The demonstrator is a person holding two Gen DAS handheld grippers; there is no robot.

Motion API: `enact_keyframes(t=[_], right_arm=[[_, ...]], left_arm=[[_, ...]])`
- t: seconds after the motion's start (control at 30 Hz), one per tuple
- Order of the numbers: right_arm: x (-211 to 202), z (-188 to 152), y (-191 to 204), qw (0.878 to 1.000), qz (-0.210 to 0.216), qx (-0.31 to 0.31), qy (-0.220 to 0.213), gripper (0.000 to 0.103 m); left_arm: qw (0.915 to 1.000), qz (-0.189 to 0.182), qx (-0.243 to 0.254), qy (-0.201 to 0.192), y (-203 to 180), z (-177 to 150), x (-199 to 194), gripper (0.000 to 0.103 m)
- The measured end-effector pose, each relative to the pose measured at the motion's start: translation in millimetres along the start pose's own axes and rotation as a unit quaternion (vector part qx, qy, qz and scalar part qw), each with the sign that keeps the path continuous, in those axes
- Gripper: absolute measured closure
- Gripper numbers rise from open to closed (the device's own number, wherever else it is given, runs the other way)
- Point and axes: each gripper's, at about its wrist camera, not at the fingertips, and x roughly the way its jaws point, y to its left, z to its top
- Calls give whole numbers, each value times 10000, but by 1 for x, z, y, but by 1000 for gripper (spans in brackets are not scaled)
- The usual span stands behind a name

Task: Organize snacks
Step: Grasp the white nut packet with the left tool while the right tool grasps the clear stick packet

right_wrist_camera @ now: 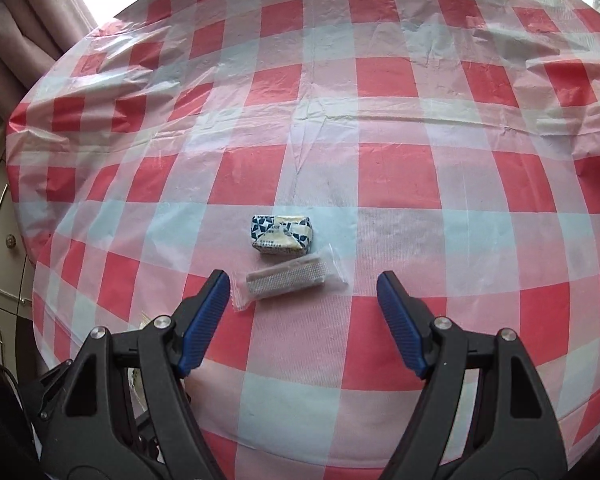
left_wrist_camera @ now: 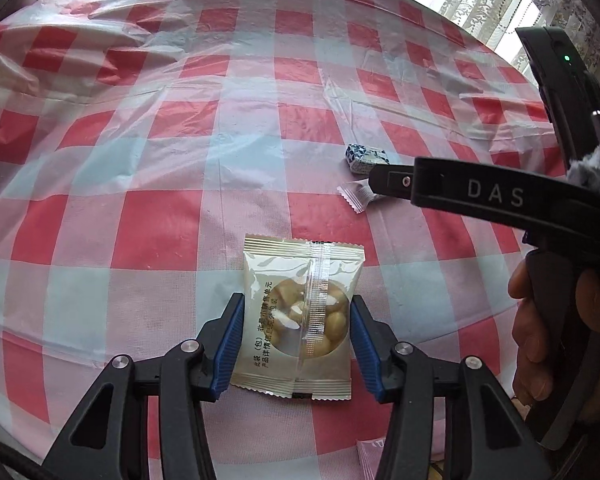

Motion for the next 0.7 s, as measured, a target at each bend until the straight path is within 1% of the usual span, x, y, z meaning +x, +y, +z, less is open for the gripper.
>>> enact_keyframes(t=[0.07,0.2,0.23,0.27,0.47,0.5,0.57,0.6,0.67,0.7], right_arm=[[5,6,3,9999,-128,82,-33,25],[20,8,8,9989,-464,13,95,25],[19,6,10,9985,-536,-78,49,25],[20,5,11,9979,-623,-165,91,25],[11,-13,-3,9964,-765,-362,10,25],[9,-15,-6,9965,-741,-383,-38,27],[7,-18,-7,9953,-822,-502,-127,33],[7,-18,-8,9953,-791,-535,-166,36],[5,-18,-7,9949,-758,-608,-252,46],[4,-19,-5,9948,-750,-639,-269,53]], left_arm=[[10000,-42,-30,-18,2,0,0,51],[9999,-125,-80,-38,5,-2,-2,51],[9999,-140,-87,-38,5,-2,-2,51],[9998,-149,-91,-41,5,-2,-2,51],[9996,-224,-143,-49,8,-1,-2,51],[9996,-237,-153,-51,8,-1,-2,51],[9995,-256,-155,-53,9,-1,-2,51],[9995,-255,-153,-55,9,-1,-3,51],[9995,-259,-158,-58,9,-1,-3,51],[9995,-262,-162,-60,9,-1,-3,52]])
